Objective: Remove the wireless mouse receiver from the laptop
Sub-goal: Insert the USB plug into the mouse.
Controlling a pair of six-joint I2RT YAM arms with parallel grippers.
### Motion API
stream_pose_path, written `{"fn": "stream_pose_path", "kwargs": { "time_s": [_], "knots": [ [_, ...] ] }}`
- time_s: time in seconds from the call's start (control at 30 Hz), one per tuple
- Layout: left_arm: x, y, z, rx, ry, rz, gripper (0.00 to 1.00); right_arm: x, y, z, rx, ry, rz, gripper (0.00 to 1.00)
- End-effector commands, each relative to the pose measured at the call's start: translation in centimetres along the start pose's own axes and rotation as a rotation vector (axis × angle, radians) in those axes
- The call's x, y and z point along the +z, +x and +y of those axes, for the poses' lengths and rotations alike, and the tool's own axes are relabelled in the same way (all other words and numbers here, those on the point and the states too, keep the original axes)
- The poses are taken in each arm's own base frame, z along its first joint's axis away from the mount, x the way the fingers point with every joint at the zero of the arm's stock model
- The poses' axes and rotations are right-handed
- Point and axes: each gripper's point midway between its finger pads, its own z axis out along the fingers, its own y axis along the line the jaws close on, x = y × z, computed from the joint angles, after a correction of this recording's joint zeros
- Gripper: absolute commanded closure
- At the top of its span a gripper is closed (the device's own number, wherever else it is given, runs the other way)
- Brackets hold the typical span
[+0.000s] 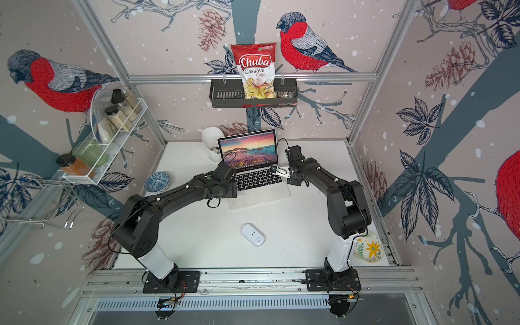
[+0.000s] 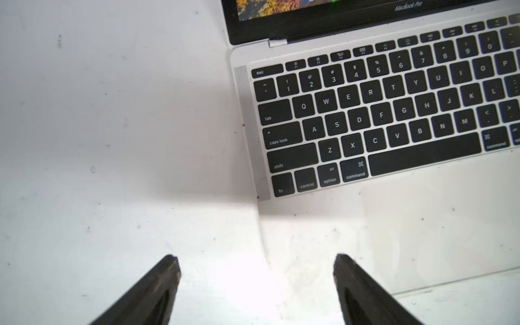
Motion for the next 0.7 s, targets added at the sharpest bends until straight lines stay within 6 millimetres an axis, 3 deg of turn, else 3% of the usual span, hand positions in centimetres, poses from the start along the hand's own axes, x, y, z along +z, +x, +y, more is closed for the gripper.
{"fn": "stream_pose_path", "kwargs": {
  "time_s": [0.0, 0.13, 0.4, 0.53, 0.67],
  "knots": [
    [-1.3, -0.8, 0.9, -0.045, -0.016, -0.077, 0.1, -2.1, -1.7, -0.1, 0.113, 0.062, -0.053, 1.0],
    [-4.0, -1.1, 1.6, -0.12, 0.022, -0.196, 0.1, -5.2, -3.8, 2.2, 0.213, 0.093, -0.112, 1.0],
    [-9.5, -2.4, 2.6, -0.212, 0.204, -0.49, 0.03, -7.9, -8.3, 13.3, 0.297, -0.034, -0.169, 1.0],
    [-10.4, -2.2, 2.6, -0.215, 0.252, -0.535, 0.03, -9.1, -9.5, 17.4, 0.38, -0.053, -0.144, 1.0],
    [-9.6, -1.2, 2.2, -0.189, 0.274, -0.506, 0.03, -10.5, -9.6, 19.7, 0.469, -0.058, -0.117, 1.0]
  ]
}}
